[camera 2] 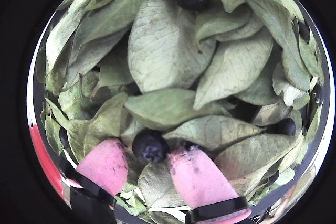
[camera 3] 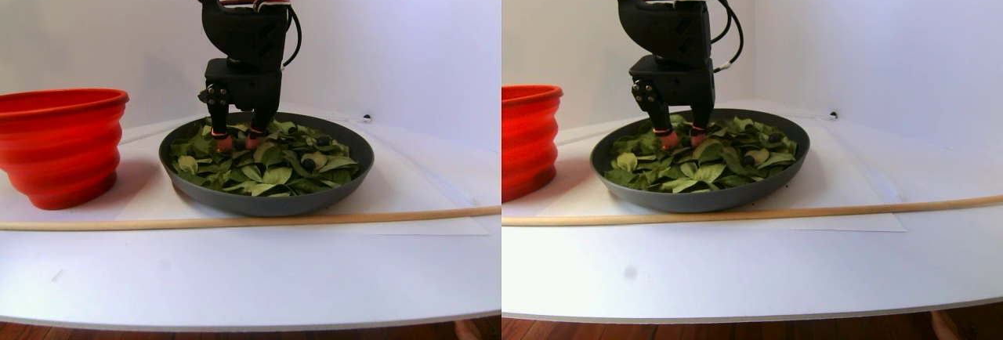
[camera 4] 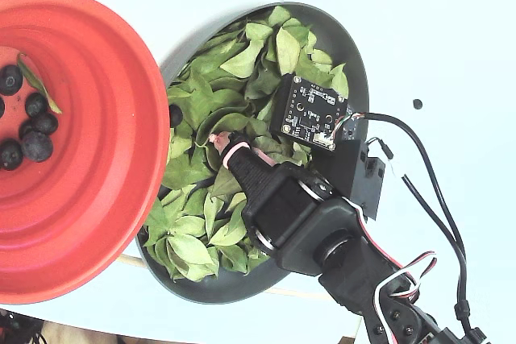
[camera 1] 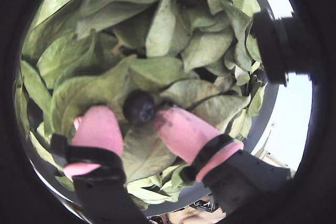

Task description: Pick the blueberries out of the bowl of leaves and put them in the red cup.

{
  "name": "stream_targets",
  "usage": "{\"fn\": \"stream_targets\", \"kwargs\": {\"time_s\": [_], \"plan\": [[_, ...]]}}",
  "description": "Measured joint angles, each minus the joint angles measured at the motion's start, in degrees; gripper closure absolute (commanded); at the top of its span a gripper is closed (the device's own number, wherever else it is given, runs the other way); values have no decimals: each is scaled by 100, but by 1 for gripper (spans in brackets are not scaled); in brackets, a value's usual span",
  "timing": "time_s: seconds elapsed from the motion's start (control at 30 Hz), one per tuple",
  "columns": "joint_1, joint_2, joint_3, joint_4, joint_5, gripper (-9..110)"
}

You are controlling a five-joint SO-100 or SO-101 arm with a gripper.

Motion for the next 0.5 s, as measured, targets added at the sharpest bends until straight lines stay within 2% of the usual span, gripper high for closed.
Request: {"fn": "stream_targets", "kwargs": {"time_s": [0.5], "plan": [[0,-70,0,-105,0,91]]}}
